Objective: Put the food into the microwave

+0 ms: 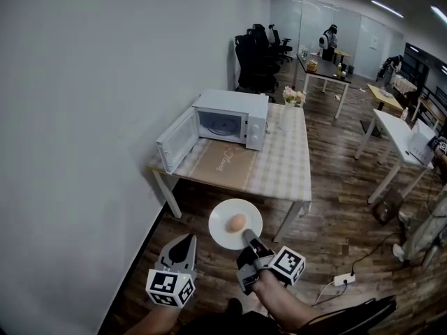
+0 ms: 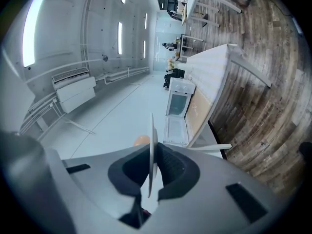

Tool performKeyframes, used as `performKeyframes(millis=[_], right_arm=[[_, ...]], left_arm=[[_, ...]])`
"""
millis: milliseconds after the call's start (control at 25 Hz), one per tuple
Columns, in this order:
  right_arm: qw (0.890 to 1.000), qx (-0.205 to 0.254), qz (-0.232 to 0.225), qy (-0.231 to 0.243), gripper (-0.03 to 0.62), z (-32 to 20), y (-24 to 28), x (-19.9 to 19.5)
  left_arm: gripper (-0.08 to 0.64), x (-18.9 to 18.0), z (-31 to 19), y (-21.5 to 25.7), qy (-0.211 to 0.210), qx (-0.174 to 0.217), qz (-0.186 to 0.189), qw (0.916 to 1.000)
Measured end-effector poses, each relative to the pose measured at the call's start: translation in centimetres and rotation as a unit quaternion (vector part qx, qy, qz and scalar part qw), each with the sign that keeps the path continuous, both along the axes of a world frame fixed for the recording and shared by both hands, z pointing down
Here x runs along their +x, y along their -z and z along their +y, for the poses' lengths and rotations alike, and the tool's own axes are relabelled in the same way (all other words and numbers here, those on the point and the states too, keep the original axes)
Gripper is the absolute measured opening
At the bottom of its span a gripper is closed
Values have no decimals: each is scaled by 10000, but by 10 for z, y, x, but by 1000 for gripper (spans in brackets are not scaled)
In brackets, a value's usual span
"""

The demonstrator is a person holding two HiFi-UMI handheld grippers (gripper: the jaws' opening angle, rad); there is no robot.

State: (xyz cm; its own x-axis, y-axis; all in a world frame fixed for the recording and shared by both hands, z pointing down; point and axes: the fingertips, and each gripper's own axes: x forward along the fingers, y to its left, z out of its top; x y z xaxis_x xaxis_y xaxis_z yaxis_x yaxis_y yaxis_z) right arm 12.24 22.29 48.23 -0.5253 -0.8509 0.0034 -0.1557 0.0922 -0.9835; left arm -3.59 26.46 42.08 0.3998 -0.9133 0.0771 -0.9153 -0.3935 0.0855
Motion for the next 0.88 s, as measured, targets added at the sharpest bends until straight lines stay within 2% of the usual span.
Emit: performKeyframes(millis=[280, 480, 880], right_arm=[[9995, -99, 208, 227, 25, -35, -6, 5], [9993, -65, -64, 364, 25, -59, -7, 8], [9992, -68, -38, 393, 25, -99, -7, 21]], left_arm=[[8, 8, -30, 1, 136, -12, -100, 9999], [8, 18, -56, -2, 221, -39, -180, 9996], [8, 29, -88, -6, 303, -118, -183, 9993]])
